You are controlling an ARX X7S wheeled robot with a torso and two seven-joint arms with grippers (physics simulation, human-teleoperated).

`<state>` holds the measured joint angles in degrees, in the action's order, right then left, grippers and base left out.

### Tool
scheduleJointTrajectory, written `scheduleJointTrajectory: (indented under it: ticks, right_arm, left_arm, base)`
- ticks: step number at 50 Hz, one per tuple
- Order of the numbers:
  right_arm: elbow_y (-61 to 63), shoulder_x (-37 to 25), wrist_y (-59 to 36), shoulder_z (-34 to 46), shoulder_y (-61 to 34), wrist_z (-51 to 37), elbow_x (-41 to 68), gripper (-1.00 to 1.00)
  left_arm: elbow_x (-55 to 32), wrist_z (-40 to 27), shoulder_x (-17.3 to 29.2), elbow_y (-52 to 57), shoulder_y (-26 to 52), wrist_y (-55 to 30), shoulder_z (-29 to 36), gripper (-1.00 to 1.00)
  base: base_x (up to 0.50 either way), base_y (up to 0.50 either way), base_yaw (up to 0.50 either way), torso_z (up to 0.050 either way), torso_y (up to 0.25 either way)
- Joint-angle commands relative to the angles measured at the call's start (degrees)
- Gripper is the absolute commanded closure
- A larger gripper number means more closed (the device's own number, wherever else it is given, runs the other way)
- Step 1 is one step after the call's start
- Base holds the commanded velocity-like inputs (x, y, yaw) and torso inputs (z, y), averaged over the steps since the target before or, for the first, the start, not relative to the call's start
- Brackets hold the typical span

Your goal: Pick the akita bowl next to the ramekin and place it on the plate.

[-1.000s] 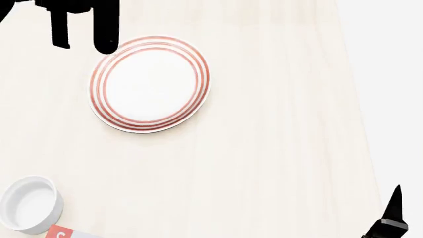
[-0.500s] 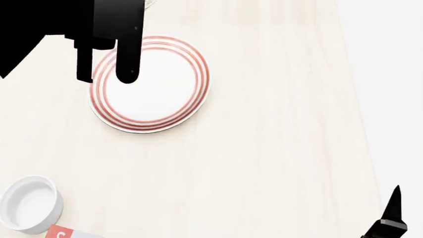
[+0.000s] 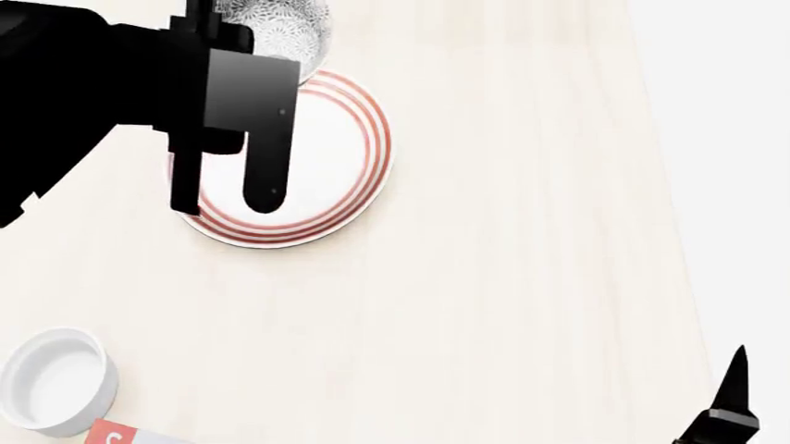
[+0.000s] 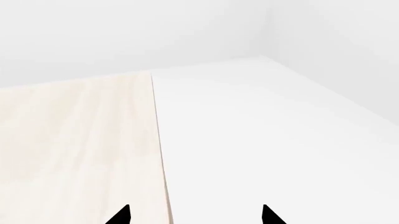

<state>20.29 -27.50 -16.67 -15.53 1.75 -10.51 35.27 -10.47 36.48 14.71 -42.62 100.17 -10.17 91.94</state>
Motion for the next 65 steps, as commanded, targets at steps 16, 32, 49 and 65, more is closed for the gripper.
scheduleJointTrajectory:
  ticks: [16, 32, 49, 65]
  right_arm:
    - [-0.75, 1.08, 0.65, -0.91, -0.31, 0.85, -1.2, -1.0]
    - [-0.6, 0.87, 0.71, -1.09, -0.04, 0.85, -0.92, -1.0]
    - [-0.45, 0.74, 0.64, -1.03, 0.0, 0.65, -0.76, -1.0]
    - [-0.25, 0.66, 0.74, -0.93, 0.21, 0.47, -0.81, -1.0]
  left_arm:
    - [-3.81, 0.55, 0.1, 4.2, -3.28, -4.24, -4.68, 1.0]
    - [-2.94, 0.5, -0.8, 0.37, -3.61, -3.99, -4.23, 1.0]
    - [-2.59, -1.48, -3.54, -7.19, -4.01, -1.83, -5.45, 1.0]
    - [-5.09, 2.56, -1.02, 1.06, -3.36, -9.52, -5.11, 1.0]
  base:
    - [0.0, 0.0, 0.0, 0.0, 0.001]
    - [0.0, 0.0, 0.0, 0.0, 0.0]
    - [0.0, 0.0, 0.0, 0.001, 0.001]
    - [0.0, 0.0, 0.0, 0.0, 0.001]
